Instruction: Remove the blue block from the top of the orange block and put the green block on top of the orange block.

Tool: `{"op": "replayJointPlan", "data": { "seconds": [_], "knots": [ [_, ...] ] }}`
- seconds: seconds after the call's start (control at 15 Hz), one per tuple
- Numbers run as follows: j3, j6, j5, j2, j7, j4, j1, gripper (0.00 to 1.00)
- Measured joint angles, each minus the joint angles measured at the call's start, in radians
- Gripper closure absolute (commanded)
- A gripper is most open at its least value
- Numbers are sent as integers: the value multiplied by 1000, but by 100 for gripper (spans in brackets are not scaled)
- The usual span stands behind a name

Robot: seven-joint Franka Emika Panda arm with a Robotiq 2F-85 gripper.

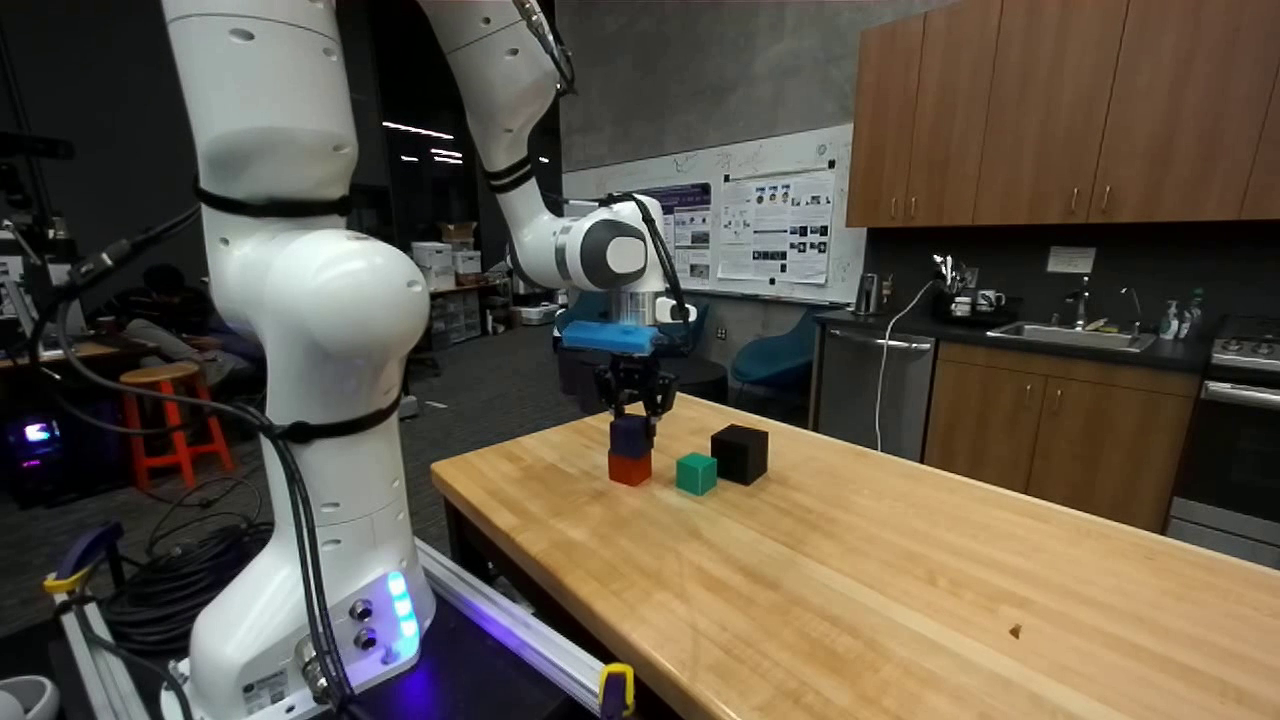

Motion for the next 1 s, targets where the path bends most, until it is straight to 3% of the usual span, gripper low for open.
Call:
{"op": "replayJointPlan", "data": {
  "seconds": [0.6, 1.0],
  "knots": [
    [13, -1, 0, 16, 3, 86, -1, 71],
    [35, -2, 0, 94, 30, 194, 0, 71]
  ]
}}
